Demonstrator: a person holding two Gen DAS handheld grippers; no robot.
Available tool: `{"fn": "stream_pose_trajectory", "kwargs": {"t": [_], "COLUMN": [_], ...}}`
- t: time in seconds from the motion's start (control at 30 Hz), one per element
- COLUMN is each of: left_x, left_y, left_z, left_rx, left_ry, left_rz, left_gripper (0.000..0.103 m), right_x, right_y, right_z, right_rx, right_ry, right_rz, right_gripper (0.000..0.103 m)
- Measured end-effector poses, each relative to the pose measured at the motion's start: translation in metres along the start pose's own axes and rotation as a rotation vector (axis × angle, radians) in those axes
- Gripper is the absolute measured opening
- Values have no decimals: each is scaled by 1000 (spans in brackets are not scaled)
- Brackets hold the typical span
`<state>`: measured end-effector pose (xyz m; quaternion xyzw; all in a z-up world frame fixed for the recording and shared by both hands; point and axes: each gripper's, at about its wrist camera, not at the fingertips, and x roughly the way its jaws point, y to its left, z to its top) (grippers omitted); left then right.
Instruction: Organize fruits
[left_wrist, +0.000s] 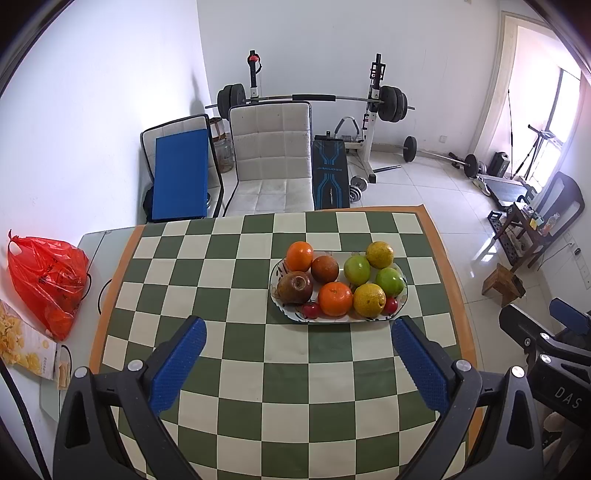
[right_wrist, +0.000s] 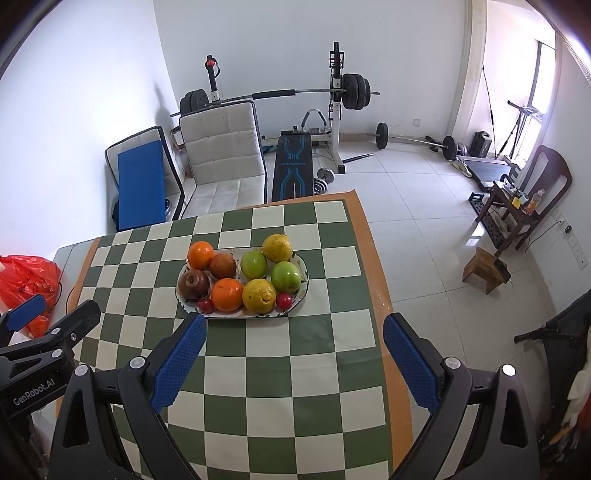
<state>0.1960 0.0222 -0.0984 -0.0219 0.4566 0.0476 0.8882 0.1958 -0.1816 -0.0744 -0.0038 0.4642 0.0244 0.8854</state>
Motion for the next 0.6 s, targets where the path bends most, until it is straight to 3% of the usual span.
{"fn": "stream_pose_trajectory", "kwargs": {"t": [0.6], "left_x": [-5], "left_y": [1], "left_z": [11], "left_rx": [0], "left_ry": [-15], "left_rz": [3], "left_gripper": [103], "right_x": [-5], "right_y": [6], "right_z": [9], "right_rx": [-6], "right_ry": [-8], "right_rz": [3], "right_gripper": [99]}}
